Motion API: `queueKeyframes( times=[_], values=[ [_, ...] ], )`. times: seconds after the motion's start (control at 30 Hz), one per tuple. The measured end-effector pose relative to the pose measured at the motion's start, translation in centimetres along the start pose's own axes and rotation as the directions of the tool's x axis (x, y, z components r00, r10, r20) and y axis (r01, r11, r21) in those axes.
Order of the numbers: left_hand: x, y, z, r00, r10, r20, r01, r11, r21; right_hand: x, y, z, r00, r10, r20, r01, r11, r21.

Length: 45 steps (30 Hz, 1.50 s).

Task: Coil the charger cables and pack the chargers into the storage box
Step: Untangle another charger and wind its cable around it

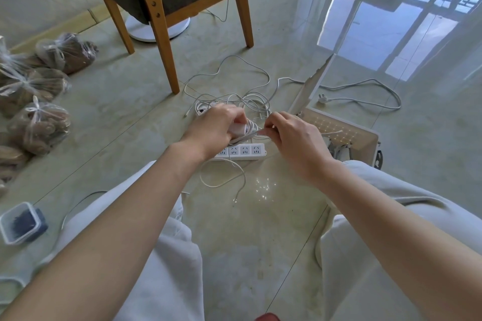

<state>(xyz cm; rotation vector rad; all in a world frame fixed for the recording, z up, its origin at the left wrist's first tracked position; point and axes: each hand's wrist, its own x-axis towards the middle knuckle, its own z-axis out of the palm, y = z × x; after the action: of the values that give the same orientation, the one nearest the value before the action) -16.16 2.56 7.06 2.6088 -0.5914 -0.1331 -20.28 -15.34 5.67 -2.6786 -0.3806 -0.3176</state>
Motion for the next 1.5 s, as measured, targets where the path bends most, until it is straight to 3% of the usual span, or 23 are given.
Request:
queueKeyframes(
  times=[0.17, 0.33, 0.57, 0.77, 0.9, 1.03, 1.13, 1.27, 1.4, 1.5],
  values=[
    [-0.4, 0.5, -1.0, 0.993, -0.010, 0.120, 0.045, 0.955, -0.294, 0.3, 1.2, 0.5, 0.997, -0.073, -0.030, 0.071, 0.996, -0.060],
    [-0.8, 1.2, -2.2, 0.983, 0.026, 0.184, 0.074, 0.852, -0.518, 0.6, 1.2, -0.2, 0.998, -0.026, 0.058, 0.021, 0.996, 0.082],
    [-0.9, 2.1, -2.2, 0.987, -0.001, 0.162, 0.129, 0.612, -0.780, 0.4, 0.7, 0.7, 0.981, 0.078, 0.179, -0.110, 0.978, 0.177],
    [-0.4, 2.6, -2.4, 0.980, -0.166, 0.111, 0.154, 0.271, -0.950, -0.3, 0.6, 2.2, 0.947, 0.042, 0.319, -0.070, 0.994, 0.078],
    [-0.2, 2.9, -2.1, 0.958, -0.279, 0.071, 0.129, 0.197, -0.972, -0.6, -0.8, 2.4, 0.944, 0.011, 0.329, -0.038, 0.996, 0.076],
    [0.3, 3.0, -1.9, 0.892, -0.450, -0.048, 0.065, 0.232, -0.970, -1.1, -1.9, 1.9, 0.924, -0.055, 0.378, 0.044, 0.998, 0.038],
    [0.8, 1.9, -1.6, 0.804, -0.562, -0.193, 0.068, 0.409, -0.910, -1.5, -2.2, 1.9, 0.926, -0.090, 0.367, 0.095, 0.995, 0.005],
    [0.7, 1.5, -0.8, 0.798, -0.478, -0.367, 0.133, 0.733, -0.667, -1.5, -1.8, 2.2, 0.971, -0.115, 0.208, 0.113, 0.993, 0.022],
    [0.5, 1.6, -0.8, 0.814, -0.381, -0.438, 0.107, 0.841, -0.531, -1.6, -1.8, 2.0, 0.996, -0.088, -0.015, 0.089, 0.996, 0.014],
    [0.4, 1.3, -0.9, 0.831, -0.333, -0.445, 0.101, 0.878, -0.468, -1.3, -1.8, 1.4, 0.992, -0.059, -0.112, 0.050, 0.995, -0.083]
  ],
)
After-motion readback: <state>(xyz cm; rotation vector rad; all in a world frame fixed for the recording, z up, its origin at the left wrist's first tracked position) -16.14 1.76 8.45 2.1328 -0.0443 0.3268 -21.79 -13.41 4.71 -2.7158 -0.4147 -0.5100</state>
